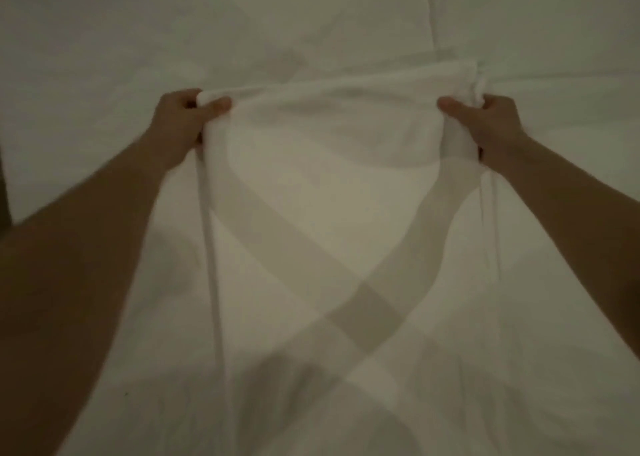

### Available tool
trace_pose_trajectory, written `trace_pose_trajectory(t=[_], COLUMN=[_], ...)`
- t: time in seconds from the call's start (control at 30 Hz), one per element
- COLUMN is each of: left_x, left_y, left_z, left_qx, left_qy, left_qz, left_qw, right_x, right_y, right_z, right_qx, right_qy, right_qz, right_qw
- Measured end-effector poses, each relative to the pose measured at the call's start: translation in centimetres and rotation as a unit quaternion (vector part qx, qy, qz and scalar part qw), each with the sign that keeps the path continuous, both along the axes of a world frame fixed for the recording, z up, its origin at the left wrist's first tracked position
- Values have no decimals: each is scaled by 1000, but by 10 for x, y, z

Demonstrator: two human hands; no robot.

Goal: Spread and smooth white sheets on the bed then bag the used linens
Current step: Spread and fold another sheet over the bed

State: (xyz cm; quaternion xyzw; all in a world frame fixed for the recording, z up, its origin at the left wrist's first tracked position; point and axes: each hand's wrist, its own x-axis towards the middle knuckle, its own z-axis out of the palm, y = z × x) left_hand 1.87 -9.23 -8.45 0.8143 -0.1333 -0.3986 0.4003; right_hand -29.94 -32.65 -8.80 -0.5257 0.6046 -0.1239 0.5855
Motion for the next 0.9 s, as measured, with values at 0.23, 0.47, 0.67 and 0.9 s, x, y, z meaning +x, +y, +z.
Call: trace_pose_trajectory(t=[0.23, 0.47, 0.67, 0.9], left_x=[-53, -84, -131, -253], left_y=[46, 89, 123, 247], left_z=[1, -2, -4, 16], left_qx=[-36, -26, -36, 126], left_qy=[107, 174, 195, 219], left_qz=[117, 174, 195, 133], left_qw=[987, 969, 961, 958], right_x=[-40, -83, -116, -197], right_y=[28, 83, 113, 209], right_z=[4, 7, 9, 14], right_qx=[80, 113, 142, 244], right_qy=[68, 22, 49, 100], right_qz=[48, 6, 45, 94], right_qw=[993, 993, 988, 960])
